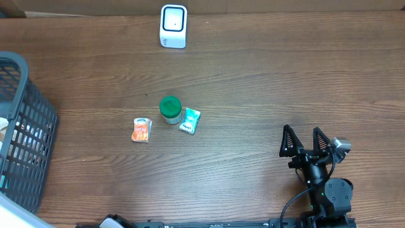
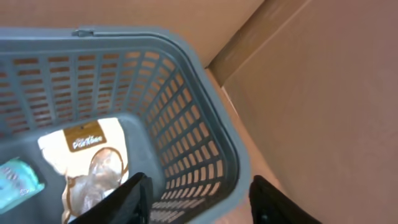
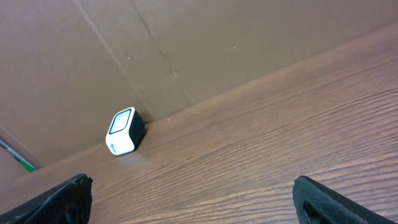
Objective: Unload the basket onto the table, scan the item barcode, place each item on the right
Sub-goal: 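Grasp the clear Pantree bag inside the basket with the left gripper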
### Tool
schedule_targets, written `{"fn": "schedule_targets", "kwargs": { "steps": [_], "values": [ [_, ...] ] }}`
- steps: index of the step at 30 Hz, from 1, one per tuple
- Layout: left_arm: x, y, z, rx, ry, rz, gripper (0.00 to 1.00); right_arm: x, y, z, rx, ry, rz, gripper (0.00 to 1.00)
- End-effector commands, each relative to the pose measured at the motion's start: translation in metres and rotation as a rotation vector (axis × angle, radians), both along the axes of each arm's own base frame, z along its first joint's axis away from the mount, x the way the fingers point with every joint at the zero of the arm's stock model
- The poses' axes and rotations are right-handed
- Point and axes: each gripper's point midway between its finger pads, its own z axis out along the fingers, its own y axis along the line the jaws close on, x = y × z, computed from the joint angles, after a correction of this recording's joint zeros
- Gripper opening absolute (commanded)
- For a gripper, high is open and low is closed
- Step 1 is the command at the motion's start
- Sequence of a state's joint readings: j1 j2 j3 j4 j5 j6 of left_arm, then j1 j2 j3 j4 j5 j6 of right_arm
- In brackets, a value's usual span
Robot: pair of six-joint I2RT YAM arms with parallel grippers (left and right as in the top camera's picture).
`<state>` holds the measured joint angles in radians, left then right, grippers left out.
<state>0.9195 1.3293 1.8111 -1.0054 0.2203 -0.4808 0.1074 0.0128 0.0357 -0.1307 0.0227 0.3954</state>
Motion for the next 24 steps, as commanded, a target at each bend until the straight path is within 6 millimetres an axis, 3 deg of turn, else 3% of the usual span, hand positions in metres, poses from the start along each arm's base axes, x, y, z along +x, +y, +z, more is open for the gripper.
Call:
{"fn": "schedule_targets", "kwargs": {
  "steps": [1,6,12,13,24],
  "values": [
    [0.0,0.011,-0.033,-0.093,0.077,0.053,0.56,0.0,0.002,0.0,-0.003,-0.008,0.01,1.0],
    [-0.009,0.028,-0.101,-0.25,0.277,0.131,0.72,0.0,0.002,0.0,-0.003,-0.008,0.01,1.0],
    [-0.013,0.051,-0.195,-0.462,0.463,0.172,0.78,0.0,0.002,0.0,-0.003,-0.008,0.01,1.0],
    [-0.014,0.059,-0.22,-0.495,0.512,0.186,0.79,0.0,0.002,0.0,-0.003,-0.008,0.01,1.0],
    [-0.001,0.098,-0.321,-0.543,0.655,0.186,0.8,0.0,0.002,0.0,-0.003,-0.008,0.01,1.0]
  ]
}}
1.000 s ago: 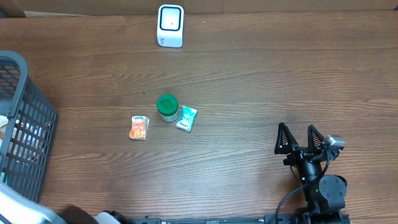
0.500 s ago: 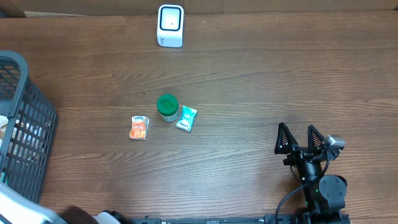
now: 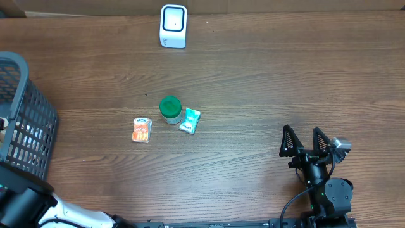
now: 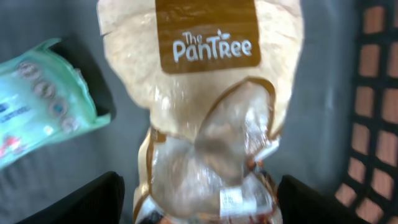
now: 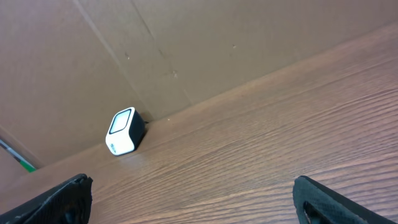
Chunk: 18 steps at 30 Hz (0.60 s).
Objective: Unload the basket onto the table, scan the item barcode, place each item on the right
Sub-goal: 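Grasp the clear Pantree bag inside the basket with the left gripper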
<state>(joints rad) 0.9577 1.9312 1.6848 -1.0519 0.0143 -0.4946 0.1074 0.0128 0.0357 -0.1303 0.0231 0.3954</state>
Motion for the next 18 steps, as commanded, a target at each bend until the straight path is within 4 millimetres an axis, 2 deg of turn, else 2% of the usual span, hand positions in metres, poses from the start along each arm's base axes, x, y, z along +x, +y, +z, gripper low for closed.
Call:
{"fn": "schedule_targets", "kwargs": {
  "steps": [1,7,14,18],
  "values": [
    [-0.01,0.009,-0.041,-0.024,0.108,0.006,0.79,0.0,0.002,0.0,-0.003,-0.007,0.01,1.0],
    [-0.021,0.017,-0.065,-0.025,0.195,0.019,0.78,0.0,0.002,0.0,-0.003,-0.007,0.01,1.0],
    [-0.028,0.018,-0.092,-0.053,0.259,0.022,0.8,0.0,0.002,0.0,-0.003,-0.007,0.01,1.0],
    [-0.029,0.015,-0.109,-0.085,0.282,0.017,0.77,0.0,0.002,0.0,-0.003,-0.007,0.01,1.0]
  ]
}}
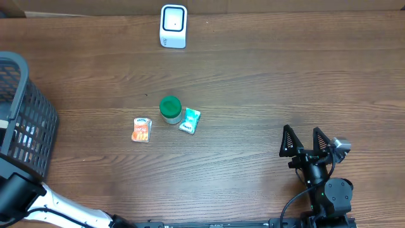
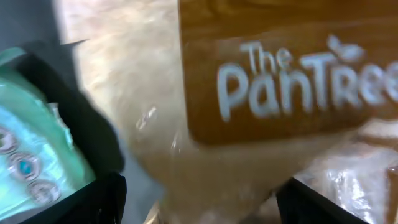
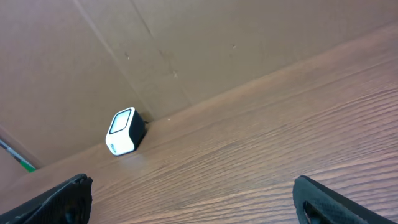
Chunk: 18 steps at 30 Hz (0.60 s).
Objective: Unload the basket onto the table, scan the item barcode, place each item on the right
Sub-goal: 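Grasp the clear Pantree bag inside the basket with the left gripper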
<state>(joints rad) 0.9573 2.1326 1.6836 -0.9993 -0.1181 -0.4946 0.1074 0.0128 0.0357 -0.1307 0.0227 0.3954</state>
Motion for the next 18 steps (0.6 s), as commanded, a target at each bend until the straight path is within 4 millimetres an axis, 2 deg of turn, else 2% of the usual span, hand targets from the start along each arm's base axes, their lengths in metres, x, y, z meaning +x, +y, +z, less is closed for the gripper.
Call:
{"fn": "schedule_targets", "kwargs": {
  "steps": [1,7,9,11,13,18],
  "values": [
    [-0.0146,-0.0032,-0.0304,-0.043,0.091,-0.007,0.75,-0.0003,0.0022,-0.0001,-0.003,-0.008,0.01,1.0],
    [-0.0133,-0.0022,-0.0313,-0.041,0.086,-0.009,0.5,-0.0003,0.0022,-0.0001,-0.003,-0.008,0.01,1.0],
    [-0.0131,-0.0025,-0.0313,-0.043,0.086,-0.016,0.33,-0.0003,0.0022,-0.0001,-0.003,-0.008,0.01,1.0],
    [-0.0136,-0.0039,-0.0314,-0.049,0.088,-0.02,0.22,-0.0003,0.0022,-0.0001,-0.003,-0.008,0.01,1.0],
    [-0.0152,-0.0063,-0.0315,-0.059,0.094,-0.02,0.06,-0.0003,0.0022,-0.0001,-0.003,-0.008,0.01,1.0],
    [-0.0184,-0.0112,-0.0287,-0.077,0.106,-0.02,0.04,-0.0003,0.0022,-0.0001,-0.003,-0.008,0.01,1.0]
  ]
}}
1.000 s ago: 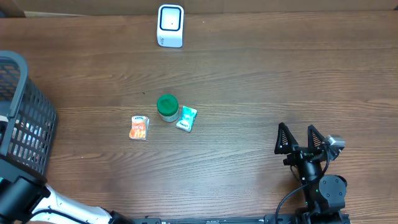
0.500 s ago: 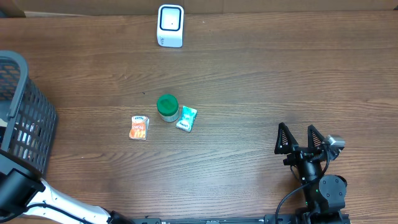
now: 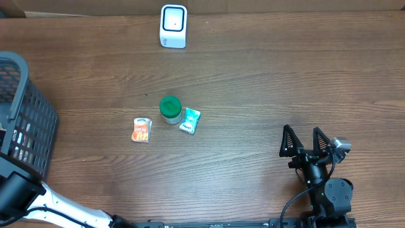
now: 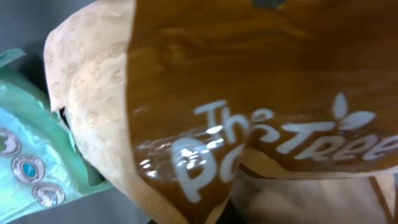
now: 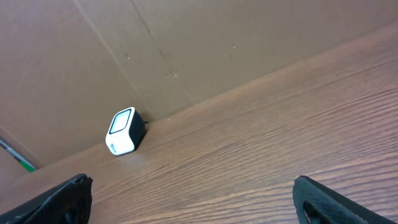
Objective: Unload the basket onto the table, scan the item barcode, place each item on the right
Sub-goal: 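Grasp the clear Pantree bag inside the basket with the left gripper, then lift the Pantree bag out and hold it under the scanner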
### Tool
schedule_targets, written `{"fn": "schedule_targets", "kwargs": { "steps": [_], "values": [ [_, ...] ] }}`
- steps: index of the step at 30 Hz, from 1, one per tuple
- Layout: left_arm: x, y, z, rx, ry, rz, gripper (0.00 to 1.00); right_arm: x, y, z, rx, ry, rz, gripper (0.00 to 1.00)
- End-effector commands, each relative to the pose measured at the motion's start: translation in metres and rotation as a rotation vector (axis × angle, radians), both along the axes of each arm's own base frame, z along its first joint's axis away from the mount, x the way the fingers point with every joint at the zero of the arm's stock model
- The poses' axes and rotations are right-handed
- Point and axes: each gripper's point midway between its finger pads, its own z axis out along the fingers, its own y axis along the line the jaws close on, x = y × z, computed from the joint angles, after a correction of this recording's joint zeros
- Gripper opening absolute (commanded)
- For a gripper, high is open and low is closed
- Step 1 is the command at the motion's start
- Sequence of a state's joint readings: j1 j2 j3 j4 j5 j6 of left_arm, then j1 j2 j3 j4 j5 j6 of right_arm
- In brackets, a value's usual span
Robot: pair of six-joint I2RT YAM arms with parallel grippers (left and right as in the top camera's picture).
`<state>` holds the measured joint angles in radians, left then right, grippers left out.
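A tan and brown "The PanTree" bag [image 4: 249,93] fills the left wrist view, creased and bunched toward the bottom middle. There my left gripper [image 4: 214,214] shows only as a dark patch under the fold, shut on the bag. Both are down inside the grey basket [image 3: 25,126], and from overhead only the left arm [image 3: 12,196] shows beside it. The white scanner [image 3: 173,26] stands at the table's far edge and also appears in the right wrist view as the scanner [image 5: 124,132]. My right gripper [image 3: 306,140] rests open and empty at the near right.
A pale green packet [image 4: 31,162] lies next to the bag in the basket. Mid-table stand a green-lidded jar [image 3: 170,109], a teal packet [image 3: 189,120] and an orange packet [image 3: 142,130]. A cardboard wall [image 5: 217,43] backs the table.
My left gripper's fingers stood wide apart at either side of the bag; now they are out of sight and the bag is pinched into a fold. The right arm has not moved.
My left gripper was open above the basket's rim, with the bag below. Then it was lower, open over the bag, then closer still with the label filling the view. Now it is shut on the bag. The right arm stayed still throughout.
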<state>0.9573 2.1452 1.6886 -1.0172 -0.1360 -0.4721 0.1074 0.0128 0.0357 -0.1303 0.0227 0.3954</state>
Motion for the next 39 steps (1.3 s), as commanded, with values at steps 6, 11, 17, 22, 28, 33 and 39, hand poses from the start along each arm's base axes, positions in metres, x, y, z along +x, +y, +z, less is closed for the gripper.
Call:
{"fn": "schedule_targets", "kwargs": {
  "steps": [6,11,17,22,28,33,39],
  "values": [
    [-0.005,-0.013,-0.003,-0.081,0.023,-0.002,0.04,0.0,0.002,0.0,-0.003,-0.007,0.01,1.0],
    [0.017,-0.011,0.051,-0.038,-0.128,-0.015,0.04,0.0,0.002,0.0,-0.003,-0.007,0.01,1.0],
    [0.034,-0.013,0.158,0.158,-0.367,-0.057,0.04,0.0,0.002,0.0,-0.003,-0.007,0.01,1.0],
    [0.041,-0.039,0.258,0.317,-0.614,-0.117,0.04,0.0,0.002,0.0,-0.003,-0.007,0.01,1.0],
    [0.041,-0.109,0.368,0.442,-0.922,-0.263,0.04,0.0,0.002,0.0,-0.003,-0.007,0.01,1.0],
    [0.042,-0.177,0.392,0.434,-0.967,-0.433,0.04,0.0,0.002,0.0,-0.003,-0.007,0.01,1.0],
    [0.064,-0.263,0.357,0.267,-0.863,-0.771,0.04,0.0,0.002,0.0,-0.003,-0.007,0.01,1.0]
  ]
}}
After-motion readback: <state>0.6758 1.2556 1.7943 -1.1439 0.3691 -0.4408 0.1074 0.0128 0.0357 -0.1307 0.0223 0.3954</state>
